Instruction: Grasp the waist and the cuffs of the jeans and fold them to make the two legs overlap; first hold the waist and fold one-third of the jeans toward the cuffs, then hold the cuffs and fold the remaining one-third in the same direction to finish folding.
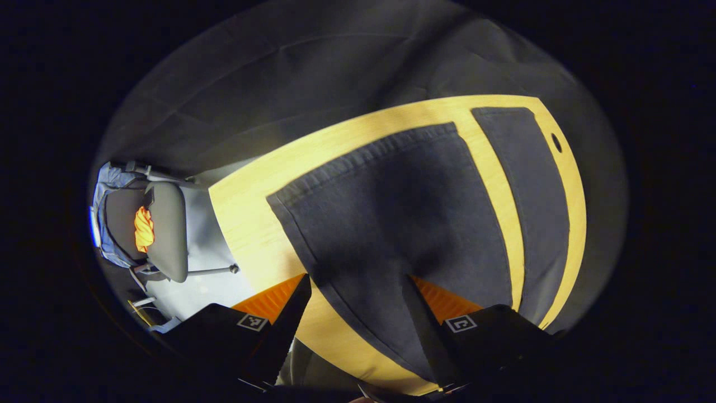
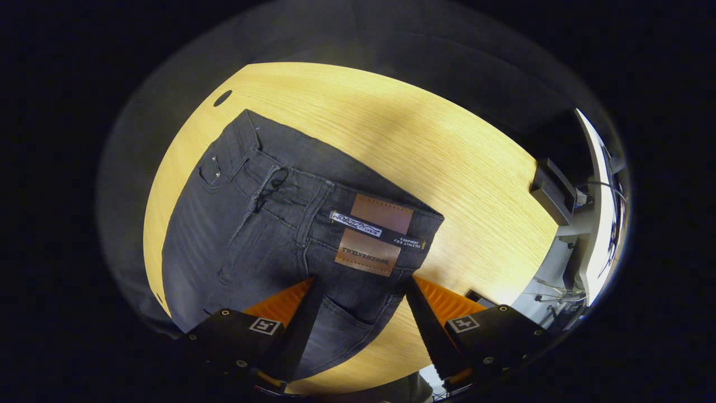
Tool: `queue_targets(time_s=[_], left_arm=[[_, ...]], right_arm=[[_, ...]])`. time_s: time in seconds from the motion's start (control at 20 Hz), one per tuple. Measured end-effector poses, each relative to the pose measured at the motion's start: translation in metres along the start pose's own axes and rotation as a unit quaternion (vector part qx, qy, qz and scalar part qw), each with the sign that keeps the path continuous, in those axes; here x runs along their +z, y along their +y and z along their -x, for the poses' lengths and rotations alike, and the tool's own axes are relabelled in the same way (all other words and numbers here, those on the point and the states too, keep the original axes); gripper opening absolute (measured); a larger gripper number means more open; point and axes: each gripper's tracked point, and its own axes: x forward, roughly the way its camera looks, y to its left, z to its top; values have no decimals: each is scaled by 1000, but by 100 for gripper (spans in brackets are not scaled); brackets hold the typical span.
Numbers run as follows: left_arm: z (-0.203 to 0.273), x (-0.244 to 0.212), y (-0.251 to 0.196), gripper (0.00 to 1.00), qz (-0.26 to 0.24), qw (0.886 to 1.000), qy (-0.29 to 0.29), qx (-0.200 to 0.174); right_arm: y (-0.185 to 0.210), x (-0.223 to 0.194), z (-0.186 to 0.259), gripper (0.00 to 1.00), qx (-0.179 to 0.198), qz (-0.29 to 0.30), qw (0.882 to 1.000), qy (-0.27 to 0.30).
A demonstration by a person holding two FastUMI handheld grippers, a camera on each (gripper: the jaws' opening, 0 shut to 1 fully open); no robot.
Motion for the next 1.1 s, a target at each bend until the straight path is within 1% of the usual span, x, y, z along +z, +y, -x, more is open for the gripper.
queue_targets(time_s=[0.1, 0.15, 0.2, 0.3, 0.4, 0.45, 0.5, 0.55, 0.6, 0.7, 0.75, 0.8, 0.85, 0.9, 0.95, 1.0, 1.05, 1.1], left_arm=[[-7, 12, 12, 98, 4, 1000, -4, 17], [-4, 12, 9, 98, 14, 1000, -2, 12], [-10, 15, 7, 97, 9, 1000, -2, 14], [-8, 16, 6, 96, 3, 1000, -4, 11], [-8, 16, 8, 97, -5, 1000, -2, 6], [-8, 15, 7, 96, -16, 1000, 3, 5], [-6, 16, 6, 94, -28, 1000, 7, 3], [-5, 19, 3, 88, -30, 1000, 7, 3], [-9, 21, 4, 84, -28, 1000, 8, 2], [-9, 22, 3, 64, -29, 999, 23, -7], [-6, 24, 11, 63, -31, 999, 26, 0], [-9, 29, 5, 51, -27, 999, 30, -3], [-7, 26, 6, 39, -35, 999, 36, -4], [-9, 27, 6, 40, -43, 999, 32, -4], [-6, 30, 4, 39, -58, 998, 19, -15], [-8, 33, -2, 23, -44, 999, 12, -19], [-10, 28, -4, 6, -46, 999, 12, -19], [-11, 31, -5, 7, -53, 998, 4, -25]], right_arm=[[-1, 0, -2, 89, -9, -1, 1000, 2], [-3, 0, -2, 89, -15, 2, 1000, 3], [-4, -1, -2, 86, -20, 4, 1000, 2], [-4, 0, -3, 81, -31, 6, 1000, -2], [-2, 2, -3, 79, -22, 13, 1000, -6], [-1, 1, -3, 75, -14, 7, 1000, -8], [-2, 2, -3, 55, -7, 0, 1000, -10], [-7, 3, -5, 53, -6, -7, 1000, -11], [-3, 4, -5, 34, 4, -12, 1000, -11], [-4, 3, -5, 36, 19, 4, 1000, -10], [-5, 3, -5, 41, 24, 13, 1000, -10], [-4, 3, -6, 36, 29, 19, 999, -9], [-5, 5, -5, 35, 32, 25, 999, -12], [-4, 12, -7, 35, 42, 9, 999, -11], [0, 7, -8, 14, 53, 3, 999, -13], [0, 6, -7, 17, 69, -11, 997, -12], [1, 6, -6, 18, 84, -29, 996, -11], [2, 6, -7, 17, 100, -44, 994, -7]])
